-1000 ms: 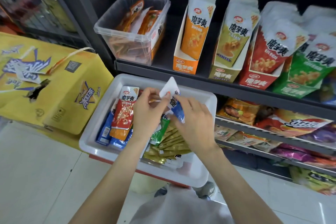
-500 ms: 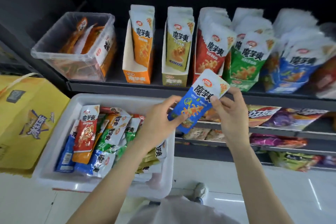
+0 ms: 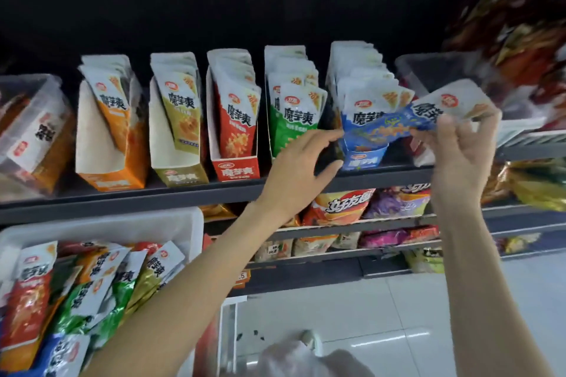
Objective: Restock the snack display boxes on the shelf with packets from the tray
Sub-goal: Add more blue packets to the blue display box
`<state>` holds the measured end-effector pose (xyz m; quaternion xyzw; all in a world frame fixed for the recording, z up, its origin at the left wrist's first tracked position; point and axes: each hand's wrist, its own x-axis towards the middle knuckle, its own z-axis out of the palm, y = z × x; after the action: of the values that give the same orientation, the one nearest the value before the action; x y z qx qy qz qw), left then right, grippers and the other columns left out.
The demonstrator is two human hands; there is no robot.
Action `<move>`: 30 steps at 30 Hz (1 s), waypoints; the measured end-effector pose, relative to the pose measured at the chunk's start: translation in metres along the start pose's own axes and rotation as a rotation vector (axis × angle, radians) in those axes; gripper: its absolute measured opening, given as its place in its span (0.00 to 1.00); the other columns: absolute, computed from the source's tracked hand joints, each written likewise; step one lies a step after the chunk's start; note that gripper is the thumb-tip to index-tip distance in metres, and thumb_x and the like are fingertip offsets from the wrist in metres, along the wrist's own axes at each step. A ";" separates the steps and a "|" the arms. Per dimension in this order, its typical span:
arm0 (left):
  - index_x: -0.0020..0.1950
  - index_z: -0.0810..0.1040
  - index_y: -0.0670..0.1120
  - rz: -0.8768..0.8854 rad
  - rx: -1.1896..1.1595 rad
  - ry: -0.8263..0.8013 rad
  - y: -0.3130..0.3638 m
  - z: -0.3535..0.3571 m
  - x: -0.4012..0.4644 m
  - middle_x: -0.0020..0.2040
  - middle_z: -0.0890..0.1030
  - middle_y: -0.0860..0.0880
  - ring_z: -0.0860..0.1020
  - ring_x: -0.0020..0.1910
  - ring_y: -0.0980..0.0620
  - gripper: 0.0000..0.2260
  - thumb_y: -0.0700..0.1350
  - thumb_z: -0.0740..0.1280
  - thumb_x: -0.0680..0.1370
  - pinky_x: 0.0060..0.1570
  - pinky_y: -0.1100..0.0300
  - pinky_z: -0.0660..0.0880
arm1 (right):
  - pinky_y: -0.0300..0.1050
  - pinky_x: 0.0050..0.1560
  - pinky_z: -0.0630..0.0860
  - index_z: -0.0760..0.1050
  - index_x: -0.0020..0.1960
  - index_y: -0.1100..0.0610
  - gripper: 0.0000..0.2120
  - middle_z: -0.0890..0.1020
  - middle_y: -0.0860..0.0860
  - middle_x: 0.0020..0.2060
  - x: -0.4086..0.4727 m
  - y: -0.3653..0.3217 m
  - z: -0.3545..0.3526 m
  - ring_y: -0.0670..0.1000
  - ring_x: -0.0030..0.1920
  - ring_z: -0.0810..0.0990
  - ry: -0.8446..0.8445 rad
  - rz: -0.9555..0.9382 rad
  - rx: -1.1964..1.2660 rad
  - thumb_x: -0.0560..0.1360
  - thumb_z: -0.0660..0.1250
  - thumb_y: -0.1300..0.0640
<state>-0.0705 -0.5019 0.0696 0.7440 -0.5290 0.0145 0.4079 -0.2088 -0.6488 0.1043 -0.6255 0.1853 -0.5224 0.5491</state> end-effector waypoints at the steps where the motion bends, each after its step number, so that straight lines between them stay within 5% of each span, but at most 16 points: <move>1: 0.68 0.72 0.47 -0.008 -0.019 -0.004 0.003 0.005 0.009 0.61 0.76 0.50 0.75 0.57 0.55 0.19 0.45 0.67 0.77 0.57 0.51 0.75 | 0.43 0.49 0.78 0.63 0.51 0.52 0.09 0.78 0.45 0.43 0.010 0.002 -0.002 0.44 0.44 0.77 -0.027 -0.010 -0.016 0.81 0.58 0.66; 7: 0.62 0.73 0.44 -0.072 0.035 -0.023 0.015 0.031 0.040 0.58 0.76 0.48 0.76 0.54 0.53 0.13 0.43 0.66 0.78 0.53 0.53 0.76 | 0.38 0.46 0.79 0.66 0.51 0.49 0.08 0.82 0.36 0.45 0.036 0.022 -0.005 0.39 0.49 0.81 -0.145 -0.057 -0.274 0.80 0.61 0.61; 9: 0.58 0.75 0.43 -0.065 0.100 -0.006 0.014 0.035 0.041 0.55 0.77 0.48 0.76 0.52 0.52 0.10 0.42 0.65 0.78 0.52 0.55 0.75 | 0.45 0.45 0.81 0.68 0.52 0.53 0.04 0.82 0.39 0.45 0.037 0.032 -0.006 0.41 0.49 0.82 -0.153 -0.020 -0.308 0.80 0.62 0.59; 13: 0.49 0.79 0.41 -0.004 0.307 0.027 0.009 0.037 0.040 0.51 0.77 0.46 0.73 0.52 0.48 0.04 0.39 0.67 0.76 0.50 0.57 0.72 | 0.43 0.43 0.80 0.74 0.55 0.60 0.10 0.81 0.44 0.45 0.039 0.042 -0.001 0.43 0.43 0.81 -0.203 -0.052 -0.641 0.78 0.65 0.54; 19: 0.50 0.80 0.40 0.020 0.357 0.033 0.009 0.038 0.035 0.51 0.77 0.45 0.74 0.52 0.47 0.06 0.38 0.70 0.74 0.49 0.56 0.73 | 0.45 0.40 0.77 0.79 0.50 0.60 0.15 0.83 0.52 0.40 0.039 0.043 0.007 0.49 0.38 0.80 -0.202 -0.060 -0.901 0.76 0.67 0.48; 21: 0.53 0.80 0.41 0.002 0.317 0.033 0.010 0.034 0.030 0.53 0.77 0.46 0.74 0.54 0.48 0.08 0.40 0.68 0.75 0.52 0.59 0.72 | 0.45 0.39 0.76 0.77 0.48 0.59 0.16 0.80 0.50 0.39 0.033 0.040 0.006 0.50 0.38 0.78 -0.103 -0.021 -0.904 0.74 0.69 0.45; 25: 0.58 0.78 0.44 -0.021 0.178 0.065 0.010 0.010 0.006 0.56 0.77 0.48 0.75 0.52 0.53 0.10 0.44 0.67 0.77 0.53 0.60 0.75 | 0.30 0.39 0.68 0.71 0.51 0.58 0.15 0.76 0.51 0.39 -0.006 0.027 0.009 0.44 0.35 0.71 0.143 -0.035 -0.689 0.73 0.71 0.50; 30: 0.53 0.80 0.44 -0.057 0.022 0.279 -0.010 -0.019 -0.061 0.48 0.81 0.51 0.79 0.42 0.60 0.10 0.47 0.63 0.79 0.38 0.66 0.76 | 0.32 0.35 0.72 0.71 0.50 0.57 0.09 0.75 0.40 0.37 -0.078 0.017 0.045 0.40 0.36 0.76 -0.050 -0.061 -0.528 0.75 0.69 0.55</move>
<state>-0.0817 -0.4421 0.0489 0.7539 -0.4458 0.1121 0.4694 -0.1945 -0.5687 0.0611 -0.7650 0.2828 -0.4566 0.3553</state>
